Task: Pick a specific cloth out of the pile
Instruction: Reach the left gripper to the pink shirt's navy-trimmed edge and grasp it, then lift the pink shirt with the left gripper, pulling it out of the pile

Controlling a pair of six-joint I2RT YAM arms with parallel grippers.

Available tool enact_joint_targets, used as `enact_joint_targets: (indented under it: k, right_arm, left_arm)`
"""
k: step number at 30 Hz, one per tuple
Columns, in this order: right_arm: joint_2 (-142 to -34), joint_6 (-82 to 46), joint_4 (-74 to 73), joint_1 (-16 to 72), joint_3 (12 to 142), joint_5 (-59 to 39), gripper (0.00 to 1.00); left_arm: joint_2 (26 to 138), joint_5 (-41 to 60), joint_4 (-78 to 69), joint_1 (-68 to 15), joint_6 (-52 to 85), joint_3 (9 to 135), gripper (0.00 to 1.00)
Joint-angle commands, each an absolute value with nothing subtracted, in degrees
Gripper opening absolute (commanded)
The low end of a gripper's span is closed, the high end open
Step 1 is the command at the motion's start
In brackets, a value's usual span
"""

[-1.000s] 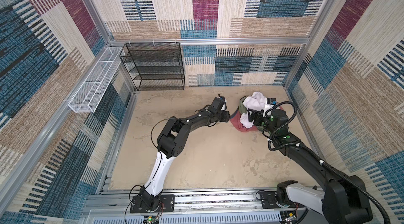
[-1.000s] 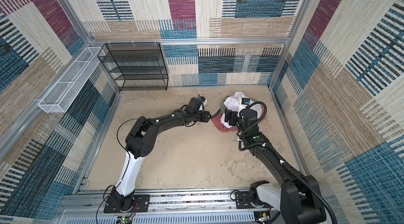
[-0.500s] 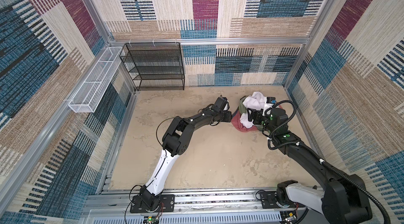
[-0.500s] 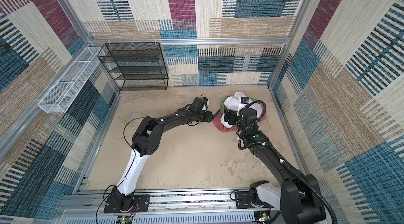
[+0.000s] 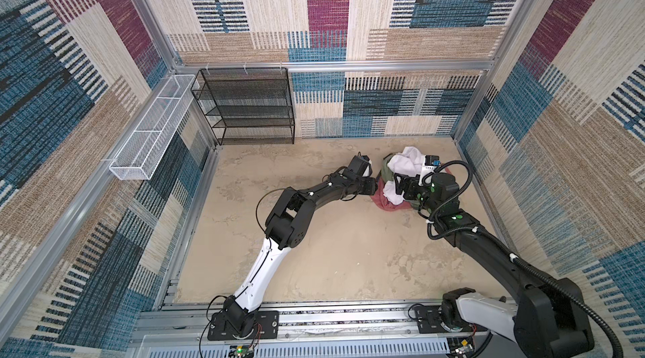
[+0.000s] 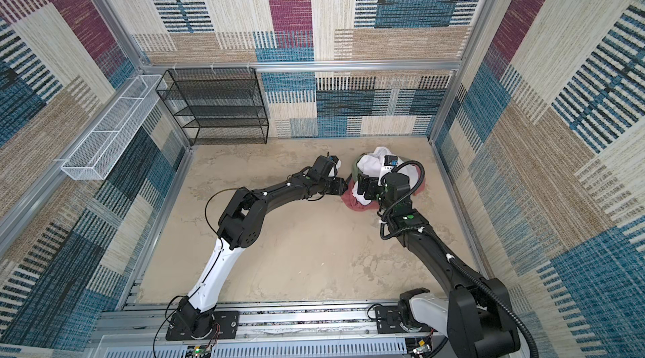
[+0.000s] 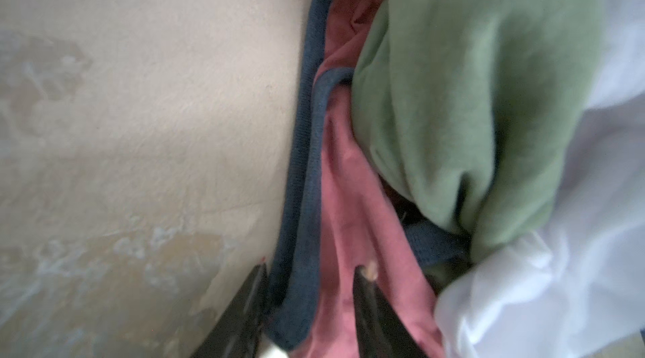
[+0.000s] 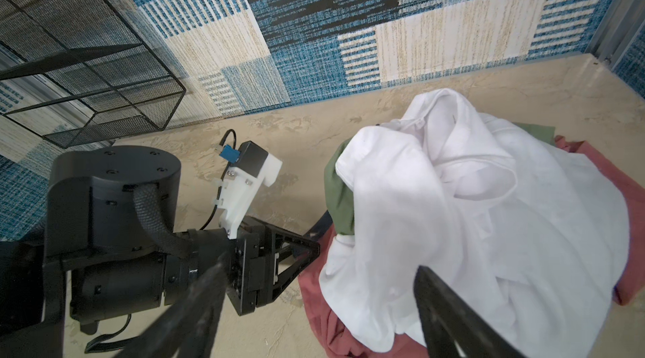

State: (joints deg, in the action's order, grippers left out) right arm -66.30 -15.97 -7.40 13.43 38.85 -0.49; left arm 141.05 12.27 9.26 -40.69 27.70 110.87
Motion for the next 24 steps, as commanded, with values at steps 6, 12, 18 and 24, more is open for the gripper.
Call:
enact_joint_targets:
  k: [6,12,18,24]
  right_arm:
    - [-63.3,-17.6,-7.2,13.4,38.7,-0.8,0.87]
    - [-61.1,-17.1,-6.5,13.4,38.2,0.3,0.87]
    - [-60.8,-16.6,-5.0,13.4,39.4,0.1,0.88]
    - [-59.6,-16.3,-4.0,13.4,39.0,1.1,0.88]
  left_arm:
    - [140.7,8.7,14.4,-40.8,27.1,111.5,0.0]
    - [137.4,8.9,14.2,-40.9,26.5,112.0,0.0]
    - [133.4,9.9,14.3,-41.0,26.8,113.0,0.0]
    - [131.1,11.7,16.0,-41.0,25.7,117.3,0.0]
